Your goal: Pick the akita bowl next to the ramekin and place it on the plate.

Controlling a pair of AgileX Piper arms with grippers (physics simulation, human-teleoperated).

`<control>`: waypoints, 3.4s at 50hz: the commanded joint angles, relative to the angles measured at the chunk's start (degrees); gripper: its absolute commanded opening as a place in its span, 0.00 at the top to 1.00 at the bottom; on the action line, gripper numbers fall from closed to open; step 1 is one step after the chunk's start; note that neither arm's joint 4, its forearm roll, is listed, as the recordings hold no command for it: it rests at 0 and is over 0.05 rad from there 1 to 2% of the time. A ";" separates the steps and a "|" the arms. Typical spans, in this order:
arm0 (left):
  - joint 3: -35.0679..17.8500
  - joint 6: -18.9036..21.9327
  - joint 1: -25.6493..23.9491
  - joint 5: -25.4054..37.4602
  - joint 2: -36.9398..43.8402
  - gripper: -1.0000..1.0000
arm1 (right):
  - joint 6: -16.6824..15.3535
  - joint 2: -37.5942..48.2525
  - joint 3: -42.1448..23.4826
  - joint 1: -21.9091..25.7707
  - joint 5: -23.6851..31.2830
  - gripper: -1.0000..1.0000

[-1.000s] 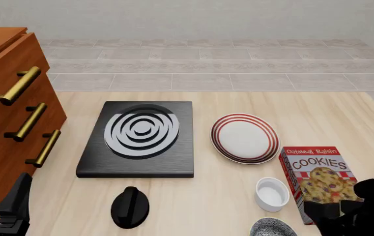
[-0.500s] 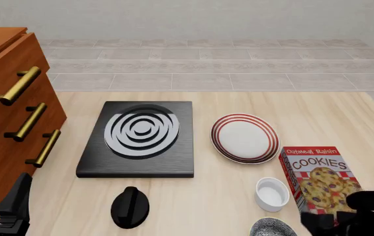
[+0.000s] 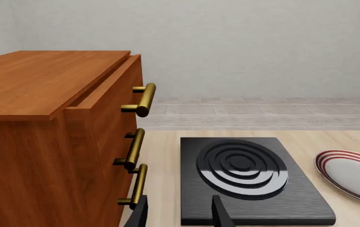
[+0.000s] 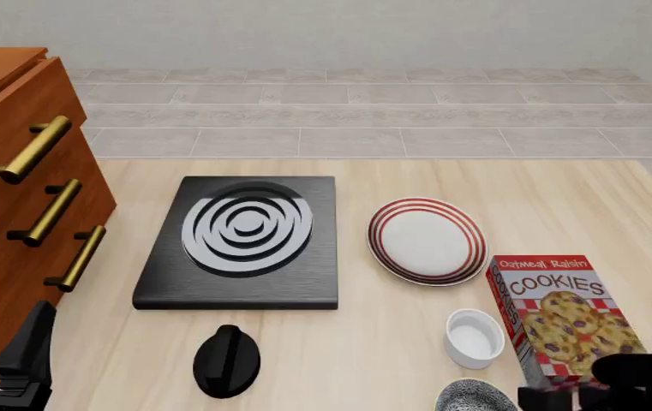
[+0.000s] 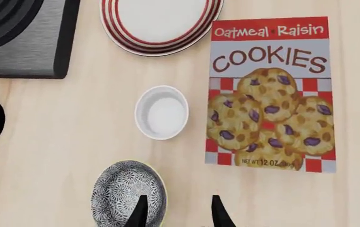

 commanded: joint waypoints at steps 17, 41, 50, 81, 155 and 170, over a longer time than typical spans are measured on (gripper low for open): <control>0.00 0.00 0.00 0.00 0.00 0.00 | 0.59 4.23 4.25 1.22 -6.75 0.00; 0.00 0.00 0.00 0.00 0.00 0.00 | 1.40 9.92 7.98 2.39 -14.62 0.00; 0.00 0.00 0.00 0.00 0.00 0.00 | 1.72 11.49 9.21 2.55 -17.05 0.00; 0.00 0.00 0.00 0.00 0.00 0.00 | 3.59 20.00 10.51 4.20 -25.58 0.00; 0.00 0.00 0.00 0.00 0.00 0.00 | -0.48 7.46 -6.25 3.69 -8.66 1.00; 0.00 0.00 0.00 0.00 0.00 0.00 | -1.62 8.20 -11.91 2.30 -6.37 1.00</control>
